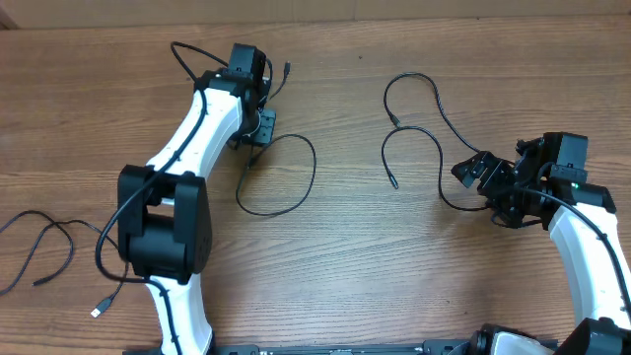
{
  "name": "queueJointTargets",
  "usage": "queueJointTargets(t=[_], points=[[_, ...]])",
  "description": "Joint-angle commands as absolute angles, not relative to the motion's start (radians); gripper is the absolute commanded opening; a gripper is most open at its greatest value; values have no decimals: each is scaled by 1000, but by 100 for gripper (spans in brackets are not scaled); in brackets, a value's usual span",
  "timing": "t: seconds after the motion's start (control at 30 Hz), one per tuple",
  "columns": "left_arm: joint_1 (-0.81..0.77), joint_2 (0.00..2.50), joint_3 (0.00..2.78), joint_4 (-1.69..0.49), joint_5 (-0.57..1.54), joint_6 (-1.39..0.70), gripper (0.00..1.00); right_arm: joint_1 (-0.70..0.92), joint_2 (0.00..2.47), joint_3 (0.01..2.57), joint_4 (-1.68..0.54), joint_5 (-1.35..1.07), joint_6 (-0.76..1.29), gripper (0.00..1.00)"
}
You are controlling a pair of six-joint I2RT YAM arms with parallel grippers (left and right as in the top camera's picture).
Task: Untangle cables
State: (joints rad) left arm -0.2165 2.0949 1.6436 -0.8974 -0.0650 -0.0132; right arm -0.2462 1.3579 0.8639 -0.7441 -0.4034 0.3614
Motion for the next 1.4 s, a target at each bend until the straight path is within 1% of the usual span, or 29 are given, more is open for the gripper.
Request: queueJointTargets(t=[0.0,0.1,0.2,0.3,0.37,0.4,0.43,0.47,0.53,0.63,0.77,0.87,1.0,1.07,1.13,1.3,1.37], points=[[-216,2172,1650,-911,-4,112,38,-242,1343,891,-739,-400,350,100],[-221,2207,1650,-937,69,202,38,-241,1343,891,-739,-400,350,100],[-225,2238,1650,-958,75,239,40,-241,1343,891,-739,-400,350,100],[-225,2265,1650,-962,75,251,37,-241,1343,891,-739,-400,350,100],[-225,2279,1650,-965,75,251,30,-242,1343,891,-739,-400,350,100],[-225,2284,1650,-967,75,251,22,-242,1343,891,-739,-400,350,100],[-225,2290,1650,-970,69,251,12,-241,1343,891,-739,-400,350,100],[-224,2295,1650,-972,65,251,4,-242,1343,891,-739,-400,350,100],[-223,2296,1650,-971,54,251,4,-242,1343,891,-739,-400,350,100],[-220,2292,1664,-967,-15,223,4,-242,1343,891,-739,-400,350,100],[-196,2292,1731,-973,-165,106,4,-242,1343,891,-739,-400,350,100],[-156,2292,1819,-985,-229,4,4,-242,1343,891,-739,-400,350,100],[-67,2292,1967,-1015,-228,-104,4,-242,1343,891,-739,-400,350,100],[8,2292,2069,-1039,-228,-155,4,-242,1343,891,-739,-400,350,100],[49,2292,2114,-1044,-228,-182,4,-241,1343,891,-739,-400,350,100],[207,2292,2216,-1022,-224,-295,4,-241,1343,891,-739,-400,350,100],[257,2292,2223,-997,-210,-300,4,-241,1343,891,-739,-400,350,100]])
